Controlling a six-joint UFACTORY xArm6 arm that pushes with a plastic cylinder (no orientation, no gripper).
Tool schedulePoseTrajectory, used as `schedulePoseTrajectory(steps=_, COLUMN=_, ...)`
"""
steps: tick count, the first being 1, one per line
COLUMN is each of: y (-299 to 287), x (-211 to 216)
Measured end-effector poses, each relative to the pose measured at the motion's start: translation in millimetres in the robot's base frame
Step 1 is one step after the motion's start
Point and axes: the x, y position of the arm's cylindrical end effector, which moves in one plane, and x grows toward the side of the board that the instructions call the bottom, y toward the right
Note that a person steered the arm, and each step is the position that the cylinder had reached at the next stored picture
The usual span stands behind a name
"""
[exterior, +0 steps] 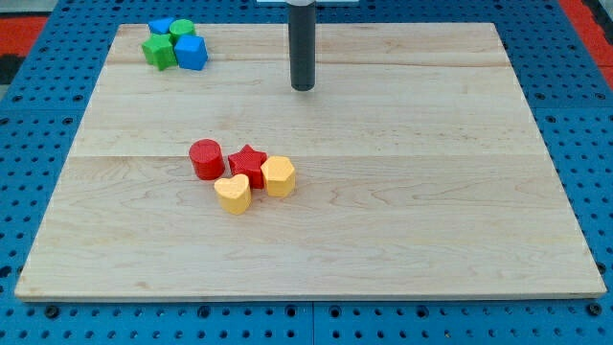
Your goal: Move the red circle to the bottom and slightly left
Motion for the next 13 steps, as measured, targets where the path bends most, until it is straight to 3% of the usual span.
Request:
schedulePoseTrajectory(steps=1, y=1, x=12)
schedulePoseTrajectory(steps=2, y=-15, x=57)
schedulePoseTrajectory(steps=4, y=-87, x=77)
schedulePoseTrajectory(steps=5, y=-117, x=111)
schedulePoseTrajectory(steps=8, y=-117, x=250)
schedulePoseTrajectory(steps=10, y=-81, x=254)
schedulePoseTrajectory(steps=11, y=-57, x=289)
schedulePoseTrajectory(steps=12, y=-67, x=300)
schedulePoseTrajectory(steps=13, y=-85, x=277)
